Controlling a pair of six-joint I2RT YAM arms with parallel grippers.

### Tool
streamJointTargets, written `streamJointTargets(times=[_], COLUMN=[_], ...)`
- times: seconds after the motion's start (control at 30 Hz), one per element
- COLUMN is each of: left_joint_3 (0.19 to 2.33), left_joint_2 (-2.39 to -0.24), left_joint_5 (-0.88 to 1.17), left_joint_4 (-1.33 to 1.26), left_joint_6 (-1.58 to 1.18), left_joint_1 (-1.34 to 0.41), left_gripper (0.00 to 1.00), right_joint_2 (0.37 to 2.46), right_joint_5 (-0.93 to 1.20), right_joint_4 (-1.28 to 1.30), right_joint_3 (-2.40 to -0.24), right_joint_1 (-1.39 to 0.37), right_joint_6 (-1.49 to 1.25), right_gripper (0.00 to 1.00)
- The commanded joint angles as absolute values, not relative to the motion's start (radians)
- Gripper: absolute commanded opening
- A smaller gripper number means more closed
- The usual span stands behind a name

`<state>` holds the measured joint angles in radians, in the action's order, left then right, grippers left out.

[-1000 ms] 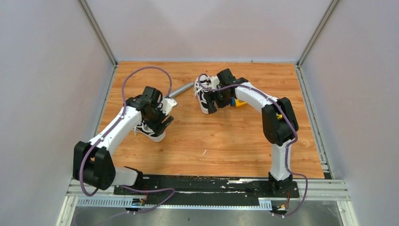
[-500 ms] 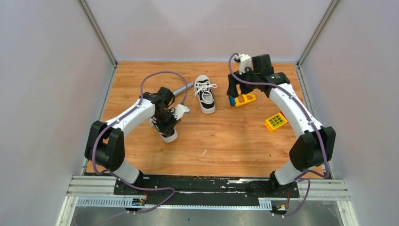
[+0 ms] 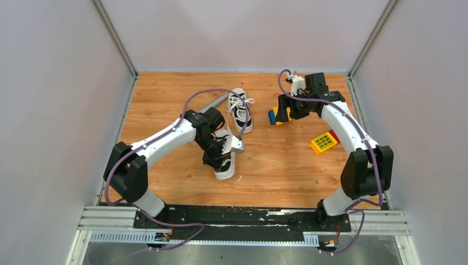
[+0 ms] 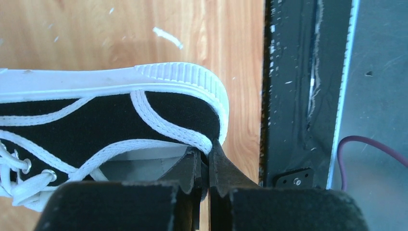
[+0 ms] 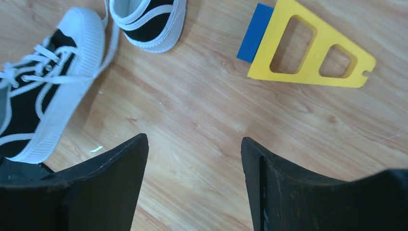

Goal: Tie the shoes
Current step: Move the shoe to the center of the board.

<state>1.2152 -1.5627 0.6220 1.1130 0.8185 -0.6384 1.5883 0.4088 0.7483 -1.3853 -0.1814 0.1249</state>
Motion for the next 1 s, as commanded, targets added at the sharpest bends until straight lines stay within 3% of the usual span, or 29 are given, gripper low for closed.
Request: streamJointTargets(times=[0.0, 0.17, 0.23, 0.27, 0.37, 0.5, 0.6, 0.7, 0.97], left_joint_3=[1.203, 1.138, 1.14, 1.146, 1.195, 1.247, 1.268, 1.293, 1.248], left_joint_2=[-1.564, -1.573, -1.585, -1.58, -1.518, -1.396, -1.373, -1.417, -1.62], left_joint_5=[0.755, 0.74, 0.742, 0.739, 0.752, 0.67, 0.464, 0.361, 0.349], left_joint_4=[1.052, 0.947, 0.931, 0.92, 0.894, 0.764, 0.665, 0.672, 0.657], left_joint_6=[0.838, 0.776, 0.744, 0.728, 0.658, 0.514, 0.21, -0.022, -0.288], left_joint_1=[-0.719, -0.792, -0.8, -0.797, -0.76, -0.658, -0.544, -0.447, -0.265], left_gripper=[0.0, 0.01, 0.23, 0.4, 0.6, 0.75, 0.8, 0.8, 0.78], right_joint_2=[1.551, 1.578, 1.584, 1.587, 1.576, 1.482, 1.351, 1.297, 1.516], right_joint_5=[0.499, 0.528, 0.552, 0.56, 0.582, 0.553, 0.572, 0.551, 0.663], right_joint_4=[0.752, 0.753, 0.759, 0.766, 0.813, 0.821, 0.715, 0.599, 0.578], right_joint_3=[-1.352, -1.341, -1.341, -1.343, -1.357, -1.367, -1.29, -1.177, -1.093], right_joint_1=[-0.176, -0.175, -0.178, -0.177, -0.178, -0.183, -0.198, -0.202, -0.2], right_joint_6=[0.088, 0.067, 0.067, 0.072, 0.12, 0.126, 0.13, -0.006, -0.28], right_gripper=[0.71, 0.71, 0.72, 0.73, 0.74, 0.75, 0.74, 0.84, 0.82])
